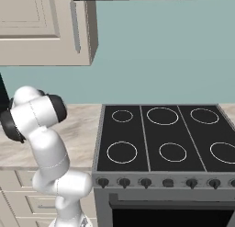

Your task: Pick the cup and bowl from the counter and place them on the counter next to the sink.

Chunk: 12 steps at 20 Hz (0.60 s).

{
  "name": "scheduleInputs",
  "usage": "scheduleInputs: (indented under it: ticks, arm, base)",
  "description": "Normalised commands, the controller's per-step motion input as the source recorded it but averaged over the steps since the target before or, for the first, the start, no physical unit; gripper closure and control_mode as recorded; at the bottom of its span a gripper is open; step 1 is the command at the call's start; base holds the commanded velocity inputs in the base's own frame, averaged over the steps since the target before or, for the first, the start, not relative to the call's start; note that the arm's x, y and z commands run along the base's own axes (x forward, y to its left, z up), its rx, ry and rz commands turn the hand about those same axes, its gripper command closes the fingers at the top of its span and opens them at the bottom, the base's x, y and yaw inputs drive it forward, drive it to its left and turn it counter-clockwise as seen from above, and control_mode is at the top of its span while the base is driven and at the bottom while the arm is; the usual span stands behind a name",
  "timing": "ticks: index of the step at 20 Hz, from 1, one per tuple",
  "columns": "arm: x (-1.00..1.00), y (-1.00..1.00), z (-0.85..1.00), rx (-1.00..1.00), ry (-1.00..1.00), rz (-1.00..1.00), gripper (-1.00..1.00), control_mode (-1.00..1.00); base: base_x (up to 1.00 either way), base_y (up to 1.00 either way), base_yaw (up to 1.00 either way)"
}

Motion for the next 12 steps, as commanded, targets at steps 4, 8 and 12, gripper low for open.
scheduleInputs:
  ticks: [4,8,12]
  arm:
    - [0.32,0.06,0.00,0.00,0.00,-0.15,-1.00,-1.00]
    - [0.17,0.15,0.00,0.00,0.00,-0.12,-1.00,-1.00]
    - [0.00,0.01,0.00,0.00,0.00,0.00,-1.00,-1.00]
  base:
    - [0.00,0.00,0.00]
    - [0.00,0.00,0.00]
    - [0.00,0.00,0.00]
